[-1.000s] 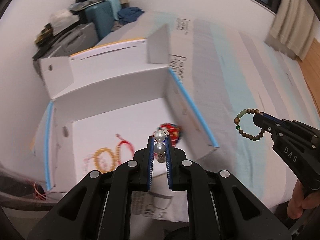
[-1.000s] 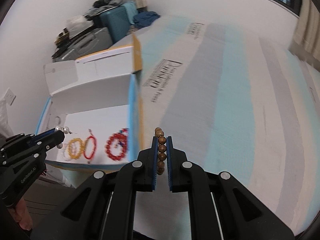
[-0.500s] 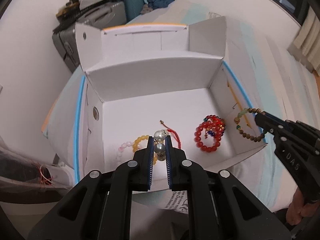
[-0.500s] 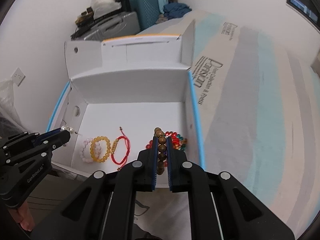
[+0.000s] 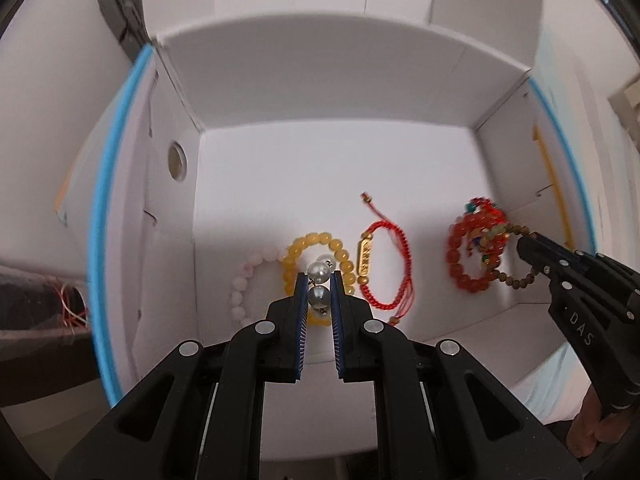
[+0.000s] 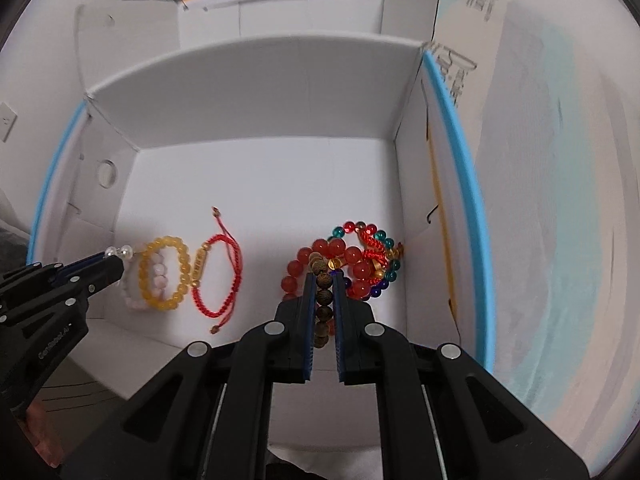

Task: Organize jewelry
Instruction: 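Lower both items into the box and open both tools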

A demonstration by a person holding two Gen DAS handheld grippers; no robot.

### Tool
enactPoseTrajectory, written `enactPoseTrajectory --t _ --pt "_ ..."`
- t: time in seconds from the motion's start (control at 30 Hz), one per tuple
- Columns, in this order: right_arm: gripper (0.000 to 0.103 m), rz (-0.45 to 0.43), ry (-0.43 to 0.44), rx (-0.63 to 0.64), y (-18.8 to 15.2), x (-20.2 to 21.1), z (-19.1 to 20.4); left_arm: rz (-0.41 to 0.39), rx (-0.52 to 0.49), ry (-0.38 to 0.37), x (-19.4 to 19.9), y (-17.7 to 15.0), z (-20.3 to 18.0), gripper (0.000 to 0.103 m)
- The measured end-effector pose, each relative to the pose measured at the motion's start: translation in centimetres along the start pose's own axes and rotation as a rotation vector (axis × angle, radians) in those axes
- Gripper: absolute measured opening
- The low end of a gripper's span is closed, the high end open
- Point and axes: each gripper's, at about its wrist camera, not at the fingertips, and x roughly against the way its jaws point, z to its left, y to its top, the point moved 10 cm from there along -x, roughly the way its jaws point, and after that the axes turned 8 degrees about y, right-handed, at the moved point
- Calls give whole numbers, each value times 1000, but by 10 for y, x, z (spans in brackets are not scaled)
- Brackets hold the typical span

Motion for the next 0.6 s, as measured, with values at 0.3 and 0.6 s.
enactPoseTrajectory --t 0.3,0.6 --pt "7 95 10 -38 -7 -34 -6 106 0 35 -36 -10 7 11" --pt "26 59 36 -33 -7 -26 2 36 18 77 -23 -5 13 35"
